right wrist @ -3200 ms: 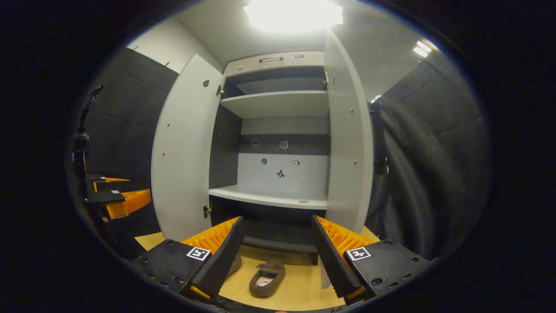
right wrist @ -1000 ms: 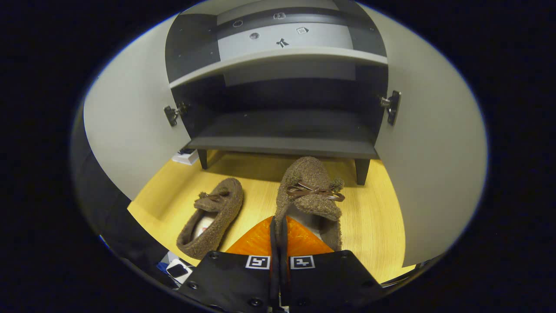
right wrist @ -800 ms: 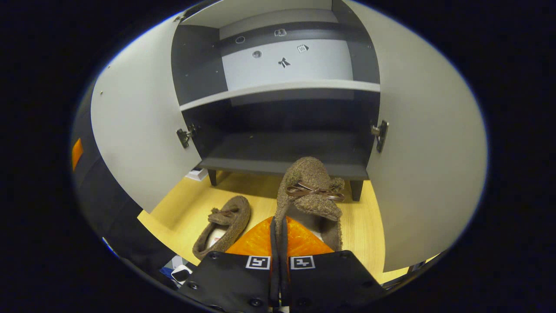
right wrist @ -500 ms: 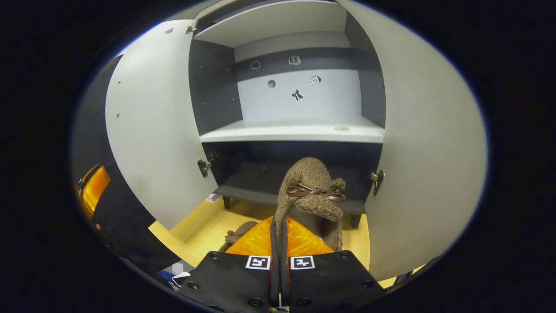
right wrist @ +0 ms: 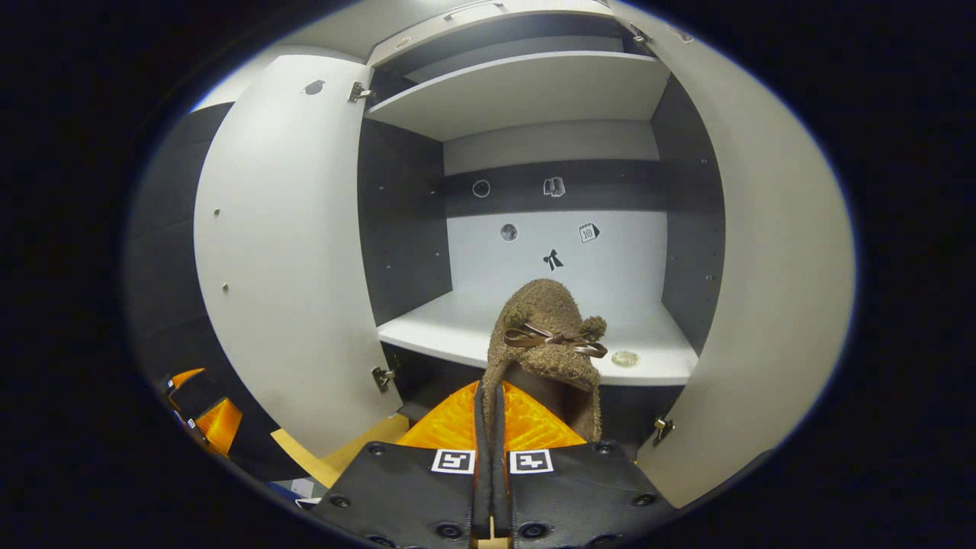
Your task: Grab one shoe with the right hand and put it into the shoe cabinet, grab the other shoe with the left hand and put it into the shoe cabinet; then close the right door with the right hand and the left door with the left hand.
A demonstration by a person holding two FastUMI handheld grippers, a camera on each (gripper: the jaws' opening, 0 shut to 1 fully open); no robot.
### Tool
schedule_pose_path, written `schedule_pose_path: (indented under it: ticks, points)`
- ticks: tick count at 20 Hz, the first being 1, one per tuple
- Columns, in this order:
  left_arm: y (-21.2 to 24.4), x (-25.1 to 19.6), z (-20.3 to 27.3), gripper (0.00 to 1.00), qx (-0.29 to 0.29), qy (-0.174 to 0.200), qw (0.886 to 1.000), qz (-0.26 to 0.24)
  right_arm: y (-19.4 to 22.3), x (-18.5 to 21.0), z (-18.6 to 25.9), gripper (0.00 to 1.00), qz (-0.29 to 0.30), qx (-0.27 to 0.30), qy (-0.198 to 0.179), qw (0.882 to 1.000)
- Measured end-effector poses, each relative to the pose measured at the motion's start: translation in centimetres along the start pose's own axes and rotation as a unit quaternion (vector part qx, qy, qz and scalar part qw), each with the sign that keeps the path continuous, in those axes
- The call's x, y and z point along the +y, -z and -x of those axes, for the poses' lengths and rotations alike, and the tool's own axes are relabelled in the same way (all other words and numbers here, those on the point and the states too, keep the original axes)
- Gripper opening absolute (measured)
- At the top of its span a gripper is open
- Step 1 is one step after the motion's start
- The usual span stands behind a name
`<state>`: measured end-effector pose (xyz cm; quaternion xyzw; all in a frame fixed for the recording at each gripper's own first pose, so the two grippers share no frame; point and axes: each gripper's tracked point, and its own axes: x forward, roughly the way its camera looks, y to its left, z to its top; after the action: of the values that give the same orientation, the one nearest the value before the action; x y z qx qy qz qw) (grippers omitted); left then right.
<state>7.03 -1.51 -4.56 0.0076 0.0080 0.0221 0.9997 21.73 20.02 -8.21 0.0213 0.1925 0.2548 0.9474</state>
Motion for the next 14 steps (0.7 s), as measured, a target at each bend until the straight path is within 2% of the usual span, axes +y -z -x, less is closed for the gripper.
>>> schedule_pose_path:
  ticks: [2, 3, 4, 10, 14]
  points:
    - [0.3, 0.6, 0.1, 1.0, 0.004, -0.007, 1.0, 0.003, -1.9, -0.8, -1.6, 0.03, -0.001, -0.009, 0.009, 1.0]
    - [0.6, 0.9, 0.1, 1.0, 0.007, -0.01, 1.0, 0.005, -2.6, -1.2, -2.5, 0.07, 0.001, -0.012, 0.014, 1.0]
    - [0.8, 1.1, 0.1, 1.0, 0.01, -0.012, 1.0, 0.007, -3.5, -1.8, -3.4, 0.0, 0.004, -0.014, 0.022, 1.0]
    - [1.5, 1.8, 0.4, 1.0, 0.019, -0.017, 1.0, 0.013, -8.4, -5.6, -9.5, 0.0, 0.009, -0.024, 0.074, 0.997]
    - [2.3, 1.8, 0.5, 1.0, 0.03, -0.012, 0.999, 0.019, -8.8, -8.0, -13.3, 0.03, 0.007, 0.004, 0.109, 0.994]
